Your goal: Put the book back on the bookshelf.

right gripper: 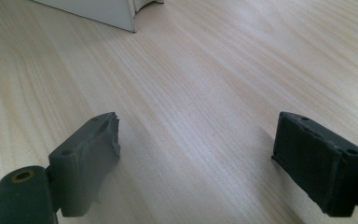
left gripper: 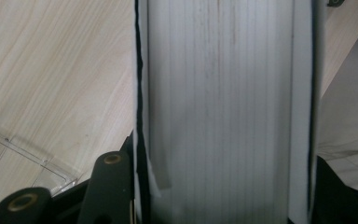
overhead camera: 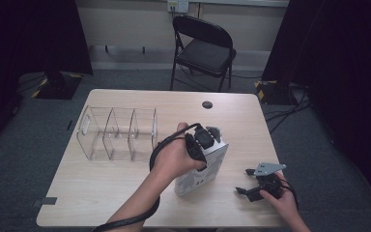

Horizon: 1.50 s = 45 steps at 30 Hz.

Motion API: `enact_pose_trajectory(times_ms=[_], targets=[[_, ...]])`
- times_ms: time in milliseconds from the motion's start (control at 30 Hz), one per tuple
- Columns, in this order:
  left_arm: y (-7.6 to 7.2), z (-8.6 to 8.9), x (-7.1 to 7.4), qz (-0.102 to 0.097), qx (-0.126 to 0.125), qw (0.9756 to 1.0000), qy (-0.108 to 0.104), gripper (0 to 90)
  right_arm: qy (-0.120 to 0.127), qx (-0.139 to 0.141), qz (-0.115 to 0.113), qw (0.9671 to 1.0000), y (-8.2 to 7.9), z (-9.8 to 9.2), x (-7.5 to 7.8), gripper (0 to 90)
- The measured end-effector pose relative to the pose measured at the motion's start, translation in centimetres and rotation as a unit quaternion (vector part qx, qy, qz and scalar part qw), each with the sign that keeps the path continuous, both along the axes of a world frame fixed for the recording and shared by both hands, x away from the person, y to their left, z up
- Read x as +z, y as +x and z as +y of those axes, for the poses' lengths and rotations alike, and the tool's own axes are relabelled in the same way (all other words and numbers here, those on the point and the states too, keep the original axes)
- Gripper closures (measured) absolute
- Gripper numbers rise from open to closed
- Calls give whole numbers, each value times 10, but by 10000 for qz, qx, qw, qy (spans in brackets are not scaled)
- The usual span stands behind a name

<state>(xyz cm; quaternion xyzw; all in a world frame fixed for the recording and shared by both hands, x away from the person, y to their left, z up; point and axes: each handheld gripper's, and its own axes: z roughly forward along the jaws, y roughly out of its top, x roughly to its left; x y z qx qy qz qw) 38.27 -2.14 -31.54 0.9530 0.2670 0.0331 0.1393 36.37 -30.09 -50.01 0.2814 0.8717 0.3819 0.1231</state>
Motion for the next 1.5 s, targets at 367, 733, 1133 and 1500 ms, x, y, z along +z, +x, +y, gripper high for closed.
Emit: enact_pose_trajectory(times_ms=[367,733,1133,1500], targets=[[-2,11,13,236,186,9995,74,534,10,18,17,10000,0,0,0,133],[-7,29,22,233,411,9988,94,535,9,20,11,10000,0,0,0,133],[-10,50,28,264,582,9979,77,534,8,19,14,10000,0,0,0,133],[-14,70,29,338,722,9968,32,534,9,18,15,10000,0,0,0,133]])
